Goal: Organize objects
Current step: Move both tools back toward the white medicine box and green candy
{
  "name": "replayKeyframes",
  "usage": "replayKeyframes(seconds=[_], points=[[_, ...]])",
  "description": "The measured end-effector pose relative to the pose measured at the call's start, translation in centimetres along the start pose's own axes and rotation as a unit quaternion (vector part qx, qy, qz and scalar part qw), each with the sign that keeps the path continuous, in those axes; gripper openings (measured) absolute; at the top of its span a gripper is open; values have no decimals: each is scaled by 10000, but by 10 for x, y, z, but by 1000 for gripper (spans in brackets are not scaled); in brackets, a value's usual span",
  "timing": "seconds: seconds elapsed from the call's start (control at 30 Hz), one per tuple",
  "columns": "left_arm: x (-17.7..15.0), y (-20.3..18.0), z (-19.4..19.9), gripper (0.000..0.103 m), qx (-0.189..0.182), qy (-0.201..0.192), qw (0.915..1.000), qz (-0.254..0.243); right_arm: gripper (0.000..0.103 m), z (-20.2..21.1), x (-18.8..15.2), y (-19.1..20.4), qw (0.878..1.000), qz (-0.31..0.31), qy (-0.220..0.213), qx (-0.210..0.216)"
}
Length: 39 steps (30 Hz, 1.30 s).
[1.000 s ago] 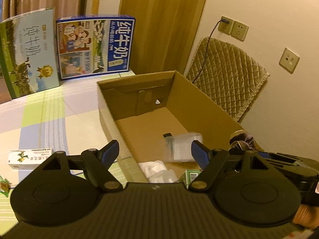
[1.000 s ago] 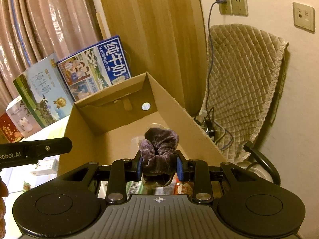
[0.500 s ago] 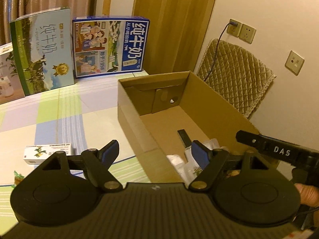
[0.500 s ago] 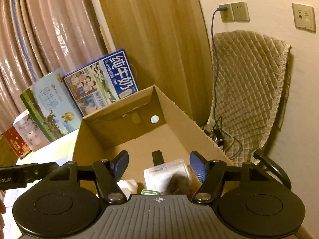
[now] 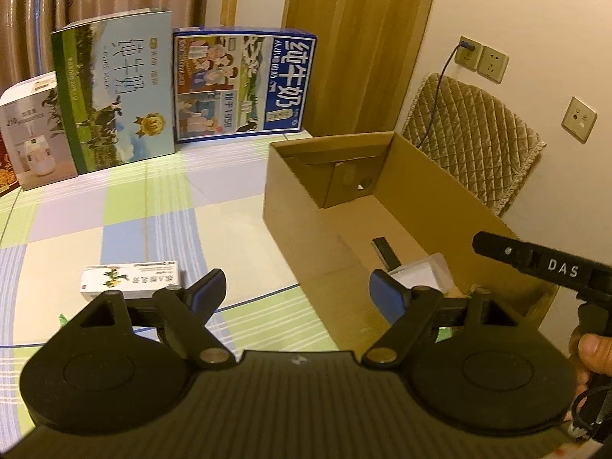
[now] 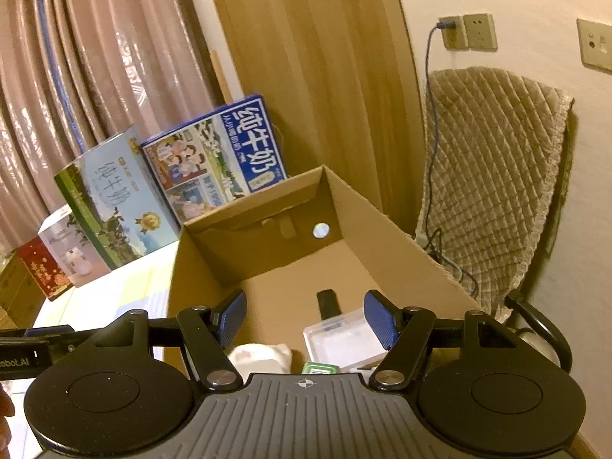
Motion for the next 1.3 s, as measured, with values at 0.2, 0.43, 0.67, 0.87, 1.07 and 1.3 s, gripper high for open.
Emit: replayKeyframes(seconds=[0.2,0.43,0.67,0.87,1.07,1.3], points=[[-7,16,11,81,199,33,9998,63,66,5,-2,23,9997,167,-72,165],[-12,32,27,82,351,-22,9993,156,68,12,-7,55,9981,455,-187,367],[-19,50,44,84,479,-70,9985,248,68,15,-12,83,9961,644,-211,566],[-26,71,62,84,615,-116,9972,404,68,19,-18,110,9932,846,-238,763],[-37,97,81,85,835,-155,9947,584,68,21,-25,138,9891,1062,-223,992],[-48,120,97,85,1095,-143,9913,722,68,20,-32,162,9848,1255,-172,1185]])
Point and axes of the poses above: each gripper's, at about its wrist camera, not at the fingertips, and z roughly against the way its jaws point, y to its left, x to its top, the point moved 1 cm from there along -z, roughly the way its jaws point, and after that the axes turned 13 degrees about -x, right-handed, at the moved point
